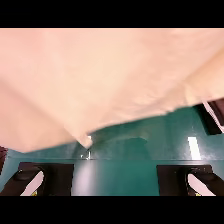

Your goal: Fold the shirts.

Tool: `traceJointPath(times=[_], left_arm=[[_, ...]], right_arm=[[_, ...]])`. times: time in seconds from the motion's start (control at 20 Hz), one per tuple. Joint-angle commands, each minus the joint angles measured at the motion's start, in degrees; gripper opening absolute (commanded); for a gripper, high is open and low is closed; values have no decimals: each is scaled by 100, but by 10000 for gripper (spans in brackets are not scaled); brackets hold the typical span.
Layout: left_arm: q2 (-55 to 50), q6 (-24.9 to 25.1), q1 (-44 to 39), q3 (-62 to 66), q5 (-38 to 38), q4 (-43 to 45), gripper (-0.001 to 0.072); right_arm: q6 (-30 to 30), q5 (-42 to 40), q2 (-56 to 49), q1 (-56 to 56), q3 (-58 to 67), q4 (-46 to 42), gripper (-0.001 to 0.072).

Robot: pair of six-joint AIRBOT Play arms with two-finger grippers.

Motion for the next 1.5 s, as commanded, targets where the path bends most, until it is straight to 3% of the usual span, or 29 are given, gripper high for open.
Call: traceJointPath(times=[0.0,0.25,0.45,0.7,0.75,0.8,0.85,0.9,1.1,1.45], left_arm=[[-387,-76,4,-614,-782,170,23],[-1628,149,7,-2334,-957,184,24],[-3008,614,7,-3099,146,184,24],[-4216,586,7,-3097,994,127,26],[-4256,588,7,-3097,960,127,28],[-4249,588,7,-3084,927,125,177],[-4210,584,28,-3047,807,122,499],[-4164,564,96,-2994,601,122,539],[-3722,546,527,-3248,-599,81,541],[-1731,525,643,-6618,-157,223,541]], right_arm=[[22,4,-518,0,7,39,12],[195,782,-2277,0,-643,210,13],[-57,326,-3528,0,-1556,201,13],[-57,61,-4535,0,-852,205,19],[-57,149,-4647,0,-603,208,149],[-55,271,-4734,-9,-369,210,385],[-57,376,-4745,-55,-258,243,396],[-57,431,-4680,-76,-297,426,391],[-586,713,-3801,-358,-1735,1163,386],[-970,433,-1878,-643,-4459,1541,386]])
